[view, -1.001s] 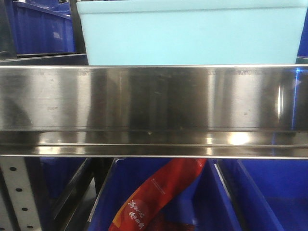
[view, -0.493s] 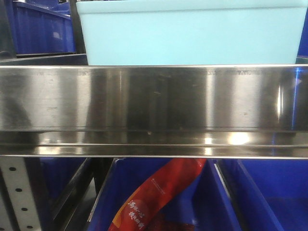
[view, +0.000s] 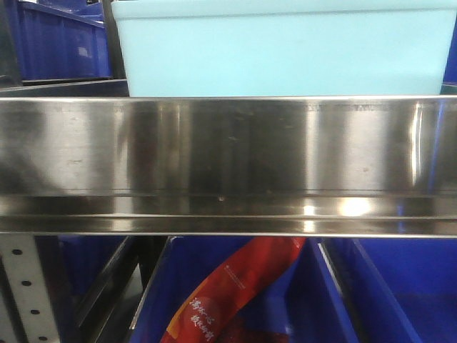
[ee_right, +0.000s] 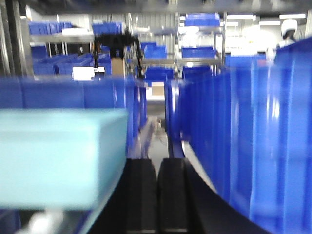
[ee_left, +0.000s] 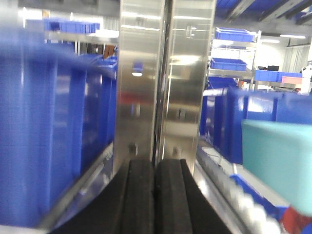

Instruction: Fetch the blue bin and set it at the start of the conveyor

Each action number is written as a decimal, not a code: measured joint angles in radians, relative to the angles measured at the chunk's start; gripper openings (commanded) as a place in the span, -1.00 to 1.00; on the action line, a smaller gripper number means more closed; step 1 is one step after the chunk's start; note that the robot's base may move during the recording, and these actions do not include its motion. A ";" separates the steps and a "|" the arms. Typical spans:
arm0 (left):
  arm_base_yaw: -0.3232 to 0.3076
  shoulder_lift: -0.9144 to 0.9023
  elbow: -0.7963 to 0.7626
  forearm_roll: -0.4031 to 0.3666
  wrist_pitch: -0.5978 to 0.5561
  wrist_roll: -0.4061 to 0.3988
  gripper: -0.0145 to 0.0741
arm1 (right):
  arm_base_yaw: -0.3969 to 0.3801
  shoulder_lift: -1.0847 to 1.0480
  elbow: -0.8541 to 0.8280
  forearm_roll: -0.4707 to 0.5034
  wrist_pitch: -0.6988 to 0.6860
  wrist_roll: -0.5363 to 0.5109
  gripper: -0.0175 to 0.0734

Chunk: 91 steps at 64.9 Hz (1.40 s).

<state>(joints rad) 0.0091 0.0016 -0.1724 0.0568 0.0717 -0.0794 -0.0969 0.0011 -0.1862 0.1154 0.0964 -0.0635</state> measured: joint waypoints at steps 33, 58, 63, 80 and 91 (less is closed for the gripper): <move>-0.127 0.344 -0.372 0.025 0.247 0.024 0.28 | 0.000 0.282 -0.274 0.007 0.186 0.000 0.61; -0.666 0.839 -0.710 -0.021 0.321 0.095 0.28 | 0.000 0.549 -0.525 0.007 0.394 0.000 0.61; -0.688 0.967 -0.817 -0.027 0.347 0.073 0.28 | 0.000 0.627 -0.618 0.007 0.457 0.000 0.61; -0.602 1.372 -1.343 -0.030 0.669 -0.041 0.28 | 0.101 0.936 -1.022 0.007 0.715 0.000 0.61; -0.499 1.575 -1.615 -0.030 0.888 -0.091 0.28 | 0.139 1.188 -1.276 0.013 0.905 0.000 0.61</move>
<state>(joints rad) -0.4895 1.5767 -1.7876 0.0271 0.9602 -0.1706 0.0426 1.1890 -1.4621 0.1280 1.0016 -0.0635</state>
